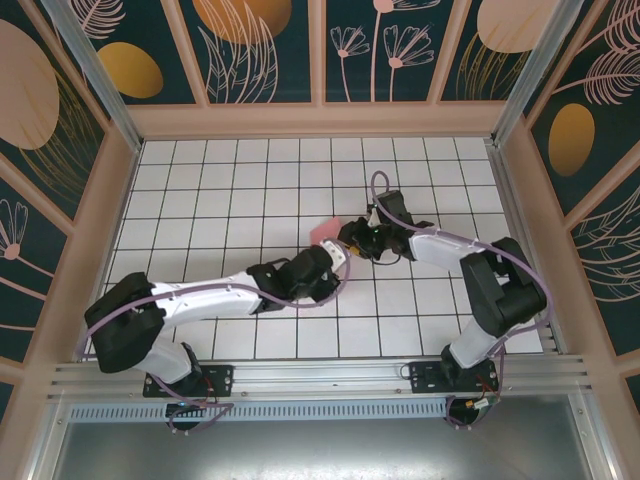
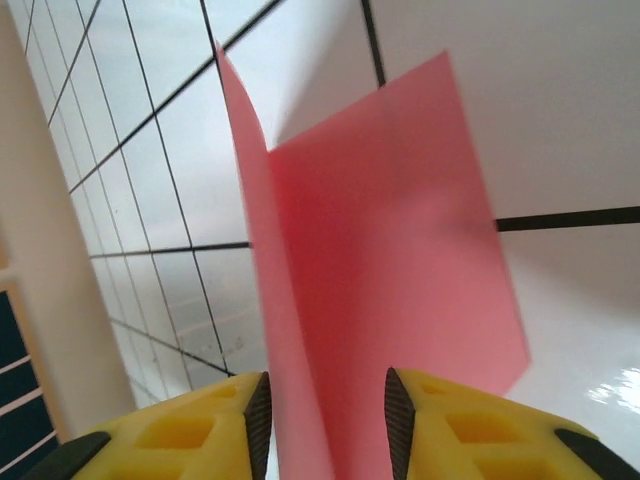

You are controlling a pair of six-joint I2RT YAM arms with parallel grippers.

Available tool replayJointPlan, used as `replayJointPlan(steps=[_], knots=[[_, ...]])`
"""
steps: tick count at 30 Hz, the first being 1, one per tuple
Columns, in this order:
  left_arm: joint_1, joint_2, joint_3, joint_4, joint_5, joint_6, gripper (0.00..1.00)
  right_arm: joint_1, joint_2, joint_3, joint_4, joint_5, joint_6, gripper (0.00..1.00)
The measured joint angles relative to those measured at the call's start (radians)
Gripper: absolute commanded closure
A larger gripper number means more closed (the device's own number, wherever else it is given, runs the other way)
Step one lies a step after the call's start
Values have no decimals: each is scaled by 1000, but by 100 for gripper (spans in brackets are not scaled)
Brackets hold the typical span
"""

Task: Fold a paper plane with a square sheet of paper (pick it up from the middle)
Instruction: Third fold the triangle at the center of the table.

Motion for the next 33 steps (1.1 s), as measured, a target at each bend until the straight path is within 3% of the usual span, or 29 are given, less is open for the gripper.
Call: replayJointPlan(steps=[11,18,33], knots=[[136,-53,-39,25,378,-28,100,-11,-127,3,-55,44,-75,63],[190,-53,-68,32,534,-29,100,9,-124,25,-64,31,-112,73],[212,-51,-98,31,594,-29,100,79,107,200,-171,65,-200,84]])
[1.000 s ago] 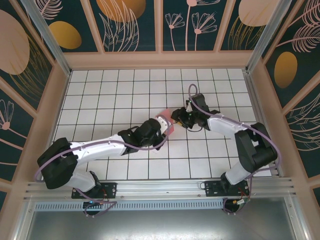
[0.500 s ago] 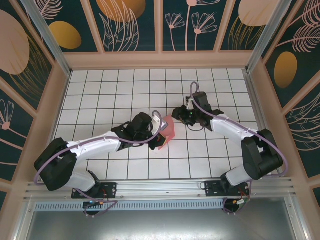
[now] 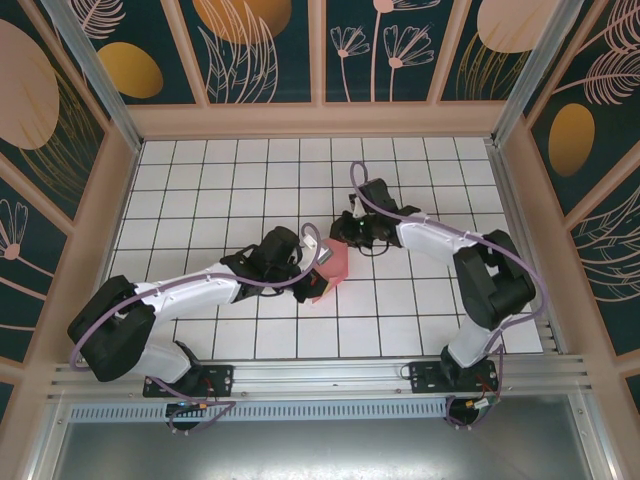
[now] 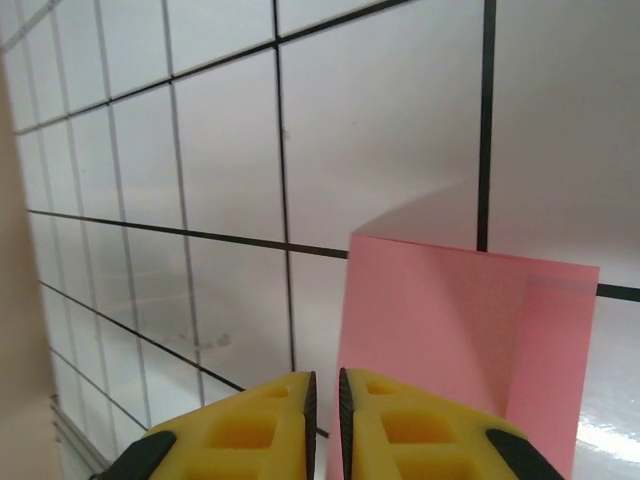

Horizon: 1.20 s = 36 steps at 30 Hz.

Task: Fold a paper plane with a square sheet of paper (pick it up from the middle)
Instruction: Third fold the triangle at the center of the table.

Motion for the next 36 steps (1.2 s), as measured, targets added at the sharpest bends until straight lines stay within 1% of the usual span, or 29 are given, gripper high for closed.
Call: replayJointPlan(steps=[9,16,28,36], knots=[[0,53,0,-8,0,0,100,15,126,46,-59,63,-50,87],[5,101,4,-15,-21,-13,100,47,181,52,-80,116,-83,87],[49,132,15,-20,-84,-50,100,68,187,68,-85,166,-117,89],[51,191,51,-30,-121,-64,100,77,187,74,-86,185,-156,90]])
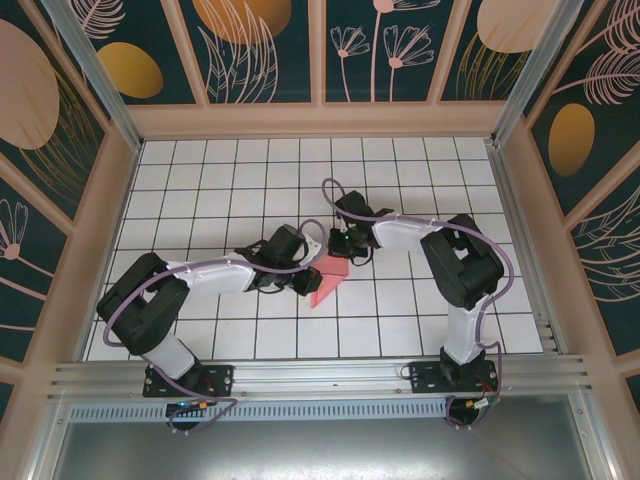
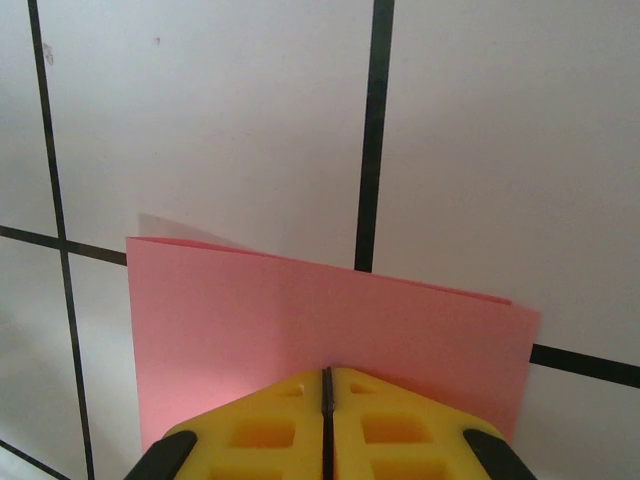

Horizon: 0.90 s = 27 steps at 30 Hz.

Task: Fold a paper plane with a square sheet of paper (pick it up from the middle)
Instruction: Third fold the triangle at the center of the table.

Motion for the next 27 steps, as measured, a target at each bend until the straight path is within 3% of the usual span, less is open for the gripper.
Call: replayJointPlan(steps=[27], knots=[[19,8,1,-6,-58,-70,100,5,4,6,-4,14,-6,89]])
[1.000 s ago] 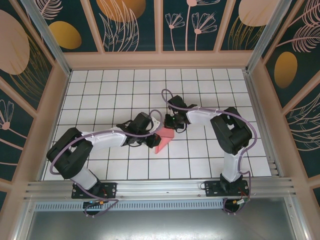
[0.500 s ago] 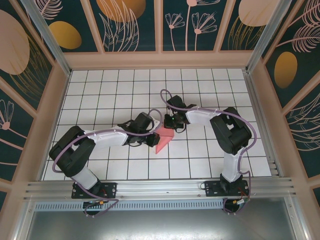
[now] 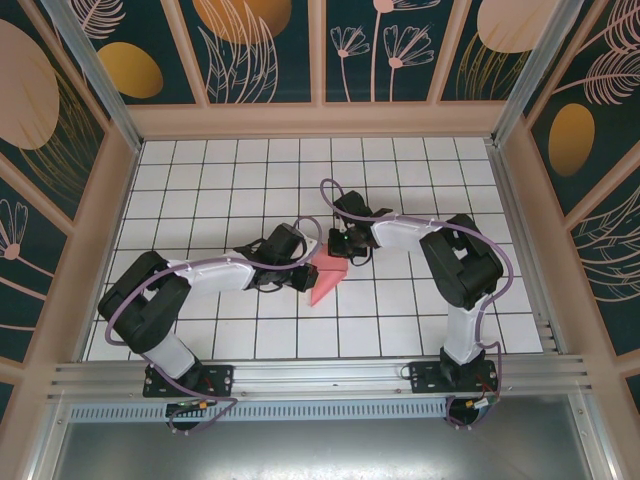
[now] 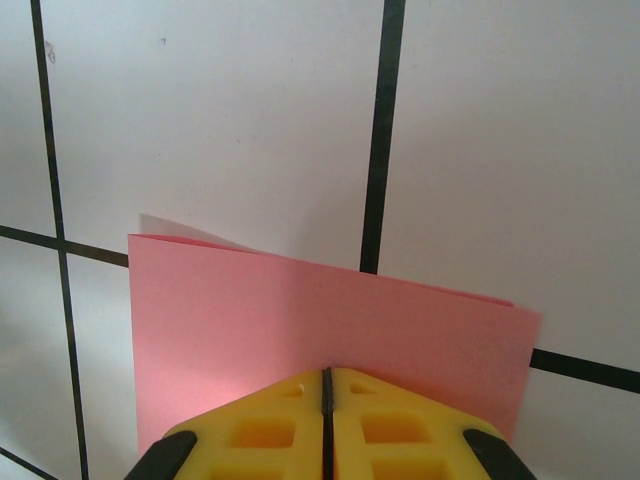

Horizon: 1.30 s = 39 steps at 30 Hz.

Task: Fold a paper plane with a square sheet of paper (pick it up from the middle)
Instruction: Third fold the triangle at the center of the table.

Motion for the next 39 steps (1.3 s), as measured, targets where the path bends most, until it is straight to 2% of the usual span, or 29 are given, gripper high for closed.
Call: replayJointPlan(steps=[39], knots=[[0,37,-13,8,-10,-43,100,4,0,0,0,10,8,89]])
